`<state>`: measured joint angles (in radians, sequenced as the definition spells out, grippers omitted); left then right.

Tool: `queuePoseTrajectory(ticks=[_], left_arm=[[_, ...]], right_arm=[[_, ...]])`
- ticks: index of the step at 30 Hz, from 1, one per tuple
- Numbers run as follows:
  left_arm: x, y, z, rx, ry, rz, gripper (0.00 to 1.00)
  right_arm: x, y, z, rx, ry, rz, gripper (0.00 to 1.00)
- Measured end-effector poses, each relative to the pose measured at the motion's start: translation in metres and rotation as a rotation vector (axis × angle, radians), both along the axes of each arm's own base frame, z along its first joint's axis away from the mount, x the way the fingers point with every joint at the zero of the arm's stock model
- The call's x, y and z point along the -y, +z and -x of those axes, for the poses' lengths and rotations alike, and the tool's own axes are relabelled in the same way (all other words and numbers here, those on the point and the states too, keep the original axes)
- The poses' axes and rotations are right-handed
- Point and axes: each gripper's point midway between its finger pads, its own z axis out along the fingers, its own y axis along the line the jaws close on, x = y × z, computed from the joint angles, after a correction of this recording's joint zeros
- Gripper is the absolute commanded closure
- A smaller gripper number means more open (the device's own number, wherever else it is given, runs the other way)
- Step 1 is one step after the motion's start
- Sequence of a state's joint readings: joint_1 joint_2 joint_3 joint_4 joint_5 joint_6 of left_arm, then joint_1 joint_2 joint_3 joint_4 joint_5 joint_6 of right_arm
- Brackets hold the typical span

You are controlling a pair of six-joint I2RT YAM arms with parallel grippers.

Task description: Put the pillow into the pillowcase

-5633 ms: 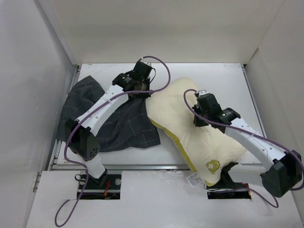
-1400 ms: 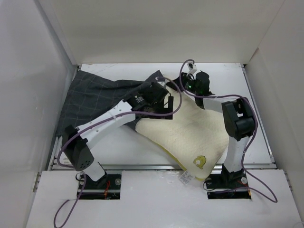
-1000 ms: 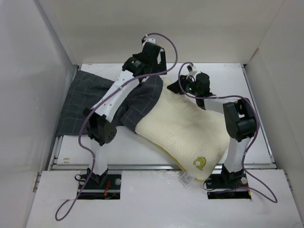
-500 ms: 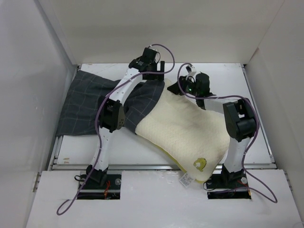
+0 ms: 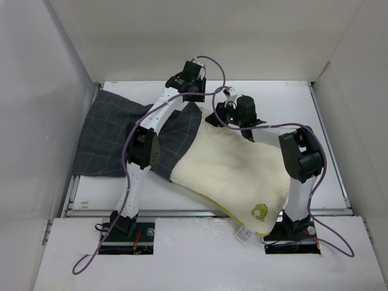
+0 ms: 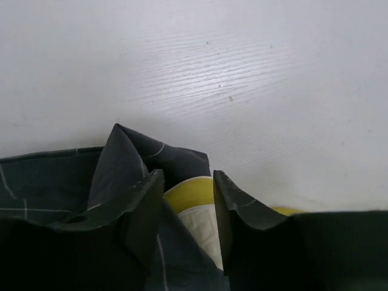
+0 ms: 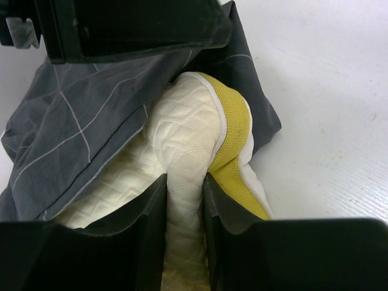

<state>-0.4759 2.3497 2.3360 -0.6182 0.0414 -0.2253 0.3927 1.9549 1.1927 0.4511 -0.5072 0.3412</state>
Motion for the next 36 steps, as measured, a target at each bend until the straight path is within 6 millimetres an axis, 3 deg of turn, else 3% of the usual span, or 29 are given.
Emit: queuePoseTrajectory(ticks=[1, 5, 7, 9, 10, 11, 15, 18, 21, 22, 23, 26, 30, 33, 36], left_arm=[[-0.002, -0.002, 0.001, -0.005, 0.001, -0.008, 0.65], [-0.021, -0.023, 0.010, -0.047, 0.046, -0.093, 0.35], [-0.032, -0.037, 0.021, -0.087, 0.067, -0.136, 0.29], [-0.038, -0.044, 0.028, -0.110, 0.074, -0.150, 0.29], [-0.038, -0.043, 0.029, -0.108, 0.074, -0.148, 0.36], [-0.038, -0.040, 0.029, -0.104, 0.073, -0.144, 0.53], [-0.030, -0.030, 0.028, -0.088, 0.051, -0.103, 1.00], [-0.028, -0.026, 0.030, -0.092, 0.036, -0.106, 1.00], [-0.029, -0.021, 0.029, -0.087, 0.037, -0.101, 1.00], [-0.029, -0.020, 0.029, -0.084, 0.038, -0.099, 1.00], [-0.029, -0.019, 0.028, -0.081, 0.039, -0.099, 1.00], [-0.030, -0.010, 0.024, -0.063, 0.045, -0.091, 1.00], [-0.023, 0.021, 0.016, -0.003, 0.037, -0.049, 1.00], [-0.016, 0.031, 0.023, 0.004, 0.013, -0.039, 1.00], [-0.001, 0.030, 0.035, -0.015, -0.034, -0.036, 1.00]], right_arm=[[0.000, -0.001, 0.000, 0.000, -0.004, 0.005, 0.68], [0.003, -0.003, -0.002, -0.006, -0.019, 0.015, 0.68], [0.004, -0.004, -0.002, -0.012, -0.024, 0.019, 0.68], [0.004, -0.006, -0.002, -0.019, -0.025, 0.022, 0.68], [0.004, -0.006, -0.001, -0.021, -0.024, 0.023, 0.68], [0.004, -0.006, -0.001, -0.022, -0.023, 0.023, 0.68], [0.003, -0.006, -0.001, -0.021, -0.021, 0.023, 0.74], [0.004, -0.007, 0.000, -0.018, -0.015, 0.028, 0.78], [0.003, -0.007, 0.006, -0.004, 0.005, 0.036, 0.90], [0.003, -0.006, 0.009, 0.003, 0.012, 0.039, 0.99], [0.002, -0.004, 0.013, 0.020, 0.026, 0.044, 1.00], [-0.006, 0.005, 0.029, 0.075, 0.082, 0.057, 1.00], [-0.035, 0.023, 0.056, 0.162, 0.201, 0.047, 1.00], [-0.050, 0.030, 0.069, 0.207, 0.268, 0.033, 1.00], [-0.053, 0.033, 0.068, 0.214, 0.261, 0.019, 1.00]])
